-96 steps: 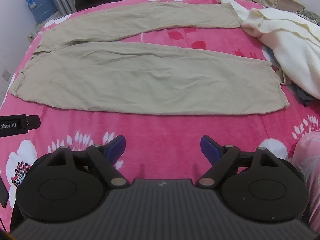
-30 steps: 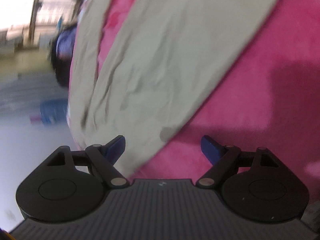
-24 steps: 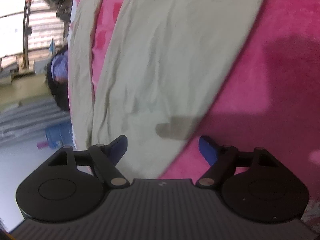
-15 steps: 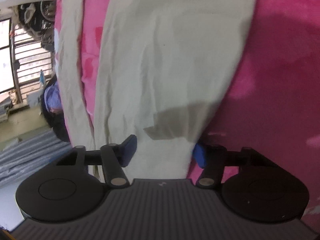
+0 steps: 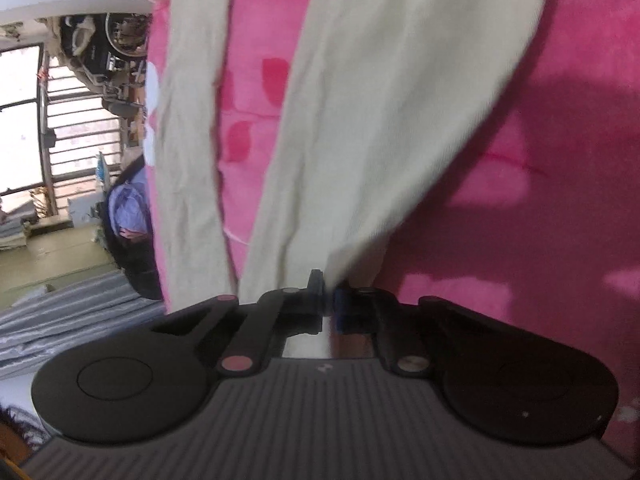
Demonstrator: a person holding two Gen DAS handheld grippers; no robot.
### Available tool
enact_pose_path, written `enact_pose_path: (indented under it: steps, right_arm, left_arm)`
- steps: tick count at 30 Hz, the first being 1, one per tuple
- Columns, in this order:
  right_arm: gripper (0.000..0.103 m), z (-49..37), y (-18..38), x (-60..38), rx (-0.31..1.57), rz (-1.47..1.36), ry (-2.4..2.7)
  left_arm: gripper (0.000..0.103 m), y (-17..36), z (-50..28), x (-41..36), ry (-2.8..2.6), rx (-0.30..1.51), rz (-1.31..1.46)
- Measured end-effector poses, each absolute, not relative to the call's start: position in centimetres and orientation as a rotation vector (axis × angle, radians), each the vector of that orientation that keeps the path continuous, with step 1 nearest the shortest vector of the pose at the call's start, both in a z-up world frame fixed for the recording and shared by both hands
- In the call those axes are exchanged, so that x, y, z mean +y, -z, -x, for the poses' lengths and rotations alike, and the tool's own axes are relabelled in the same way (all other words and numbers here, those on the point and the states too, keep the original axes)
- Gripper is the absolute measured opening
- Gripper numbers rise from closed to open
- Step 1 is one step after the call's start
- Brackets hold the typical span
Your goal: Fold clothes
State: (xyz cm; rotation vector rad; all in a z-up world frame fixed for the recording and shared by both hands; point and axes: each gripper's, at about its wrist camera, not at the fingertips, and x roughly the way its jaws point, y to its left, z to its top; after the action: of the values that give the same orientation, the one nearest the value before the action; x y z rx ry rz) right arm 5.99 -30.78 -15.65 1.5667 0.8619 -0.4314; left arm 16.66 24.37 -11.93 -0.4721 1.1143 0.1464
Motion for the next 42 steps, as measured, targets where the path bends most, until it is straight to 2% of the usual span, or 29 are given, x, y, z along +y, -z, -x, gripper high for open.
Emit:
enact_pose_path:
  steps: [8,15,21,30,42]
  right_arm:
    - [0.003,-7.5,15.2,-32.1,0.869,-1.622,0.342]
    - [0.003,-11.1,13.2,-33.7,0.880,-1.588,0.203]
    - [0.003,-16.6,10.8,-35.0,0.808,-1.509,0.085]
    - [0.003,-22.0,10.4,-36.1,0.671,-1.459,0.044]
    - [0.003,-27.8,11.6,-37.2,0.580,-1.400,0.037]
  left_arm:
    - [0.004,9.9,-17.4,23.0,-0.211,1.103,0.424]
    - [0.004,5.2,-18.2,21.0,-0.270,0.976,0.402]
    - [0.004,2.5,-20.9,19.0,-0.295,0.878,0.385]
    - [0.004,1.9,-26.4,16.7,-0.271,0.781,0.365]
    - [0.004,3.0,-33.9,14.6,-0.221,0.662,0.360]
